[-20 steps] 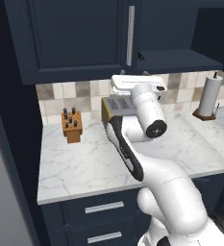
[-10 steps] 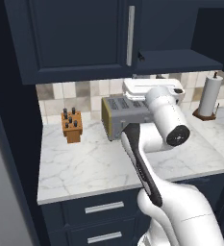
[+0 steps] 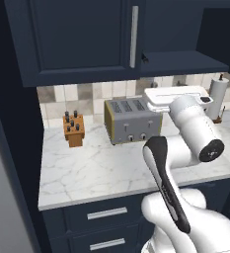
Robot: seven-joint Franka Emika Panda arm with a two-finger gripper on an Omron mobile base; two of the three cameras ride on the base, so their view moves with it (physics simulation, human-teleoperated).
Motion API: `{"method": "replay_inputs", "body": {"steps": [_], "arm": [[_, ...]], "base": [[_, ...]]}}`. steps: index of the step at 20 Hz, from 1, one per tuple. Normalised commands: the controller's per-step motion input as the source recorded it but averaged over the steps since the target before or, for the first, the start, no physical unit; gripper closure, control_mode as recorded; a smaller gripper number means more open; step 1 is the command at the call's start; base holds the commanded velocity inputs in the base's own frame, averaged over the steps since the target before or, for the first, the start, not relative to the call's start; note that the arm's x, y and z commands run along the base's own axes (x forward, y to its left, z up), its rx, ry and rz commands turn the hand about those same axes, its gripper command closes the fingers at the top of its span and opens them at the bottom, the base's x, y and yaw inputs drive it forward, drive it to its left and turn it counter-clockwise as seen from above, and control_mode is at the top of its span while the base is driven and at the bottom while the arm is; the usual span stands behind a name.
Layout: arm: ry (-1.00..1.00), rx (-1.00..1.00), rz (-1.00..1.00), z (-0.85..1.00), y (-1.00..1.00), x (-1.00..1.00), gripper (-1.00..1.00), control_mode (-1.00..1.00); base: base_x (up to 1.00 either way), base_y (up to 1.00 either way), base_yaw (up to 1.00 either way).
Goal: Pick up the bar soap and dish brush from the sink, and place them back in the cabinet, and close the cabinet doors.
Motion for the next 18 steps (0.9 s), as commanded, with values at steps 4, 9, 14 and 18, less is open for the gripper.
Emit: {"method": "replay_inputs", "body": {"steps": [4, 9, 14, 18], "arm": [[0.0, -0.02, 0.06, 0.0, -0.28, -0.49, -1.0, -1.0], [0.0, -0.02, 0.05, 0.0, -0.24, -0.43, -1.0, -1.0], [0.0, -0.02, 0.04, -0.02, -0.24, -0.29, -1.0, -1.0], [0.0, -0.02, 0.03, -0.06, -0.22, -0.25, -1.0, -1.0]], "base": [[0.0, 0.0, 0.0], [0.0, 0.0, 0.0], [0.0, 0.0, 0.0], [0.0, 0.0, 0.0]]}}
